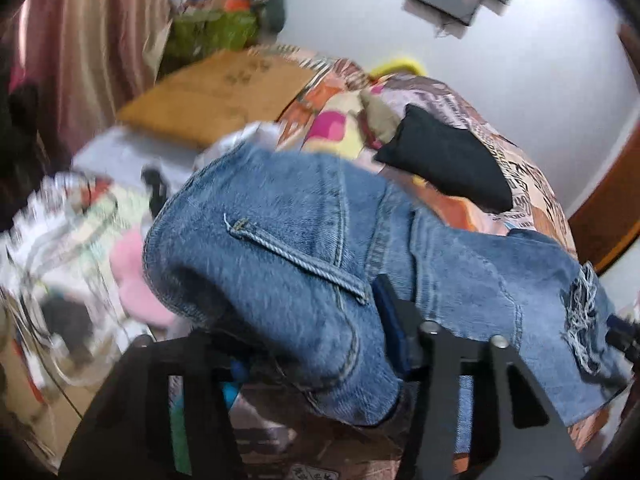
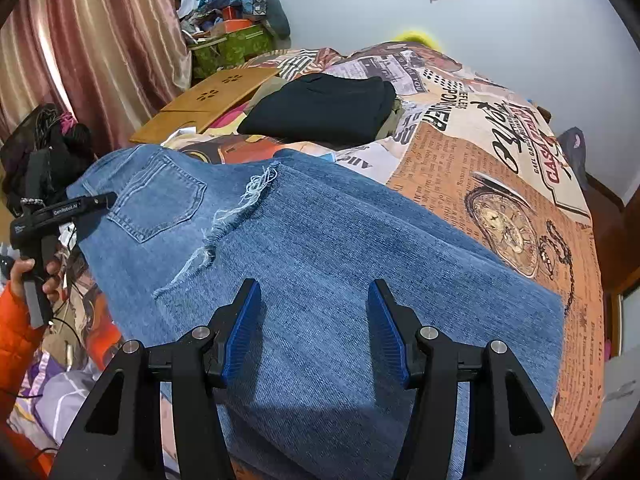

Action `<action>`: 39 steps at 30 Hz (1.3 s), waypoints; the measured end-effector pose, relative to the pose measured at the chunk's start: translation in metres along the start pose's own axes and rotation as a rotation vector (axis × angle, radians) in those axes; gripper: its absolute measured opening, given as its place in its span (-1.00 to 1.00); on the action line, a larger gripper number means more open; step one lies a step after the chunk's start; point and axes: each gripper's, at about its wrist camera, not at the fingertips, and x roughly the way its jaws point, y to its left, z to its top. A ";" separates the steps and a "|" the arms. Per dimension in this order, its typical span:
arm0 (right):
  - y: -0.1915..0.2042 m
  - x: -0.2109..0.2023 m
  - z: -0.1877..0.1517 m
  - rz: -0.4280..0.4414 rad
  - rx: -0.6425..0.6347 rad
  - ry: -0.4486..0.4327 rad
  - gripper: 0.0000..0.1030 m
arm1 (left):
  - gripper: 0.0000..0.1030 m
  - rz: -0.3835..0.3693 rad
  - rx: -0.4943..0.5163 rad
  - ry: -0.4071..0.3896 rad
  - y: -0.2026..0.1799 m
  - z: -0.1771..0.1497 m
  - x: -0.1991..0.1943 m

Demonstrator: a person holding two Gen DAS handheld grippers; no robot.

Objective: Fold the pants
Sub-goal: 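Lift the waistband with the left gripper and fold it over the legs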

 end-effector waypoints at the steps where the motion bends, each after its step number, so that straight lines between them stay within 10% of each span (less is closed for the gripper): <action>1: -0.001 -0.001 -0.001 -0.002 0.003 0.001 0.01 | -0.10 0.010 0.025 -0.010 -0.006 0.003 -0.003; 25: -0.027 -0.003 -0.015 0.085 0.066 -0.016 0.15 | -0.41 -0.132 0.445 -0.282 -0.199 0.061 -0.107; 39: -0.103 -0.043 -0.082 -0.091 0.157 -0.040 0.17 | -0.43 -0.233 0.607 -0.331 -0.313 0.044 -0.138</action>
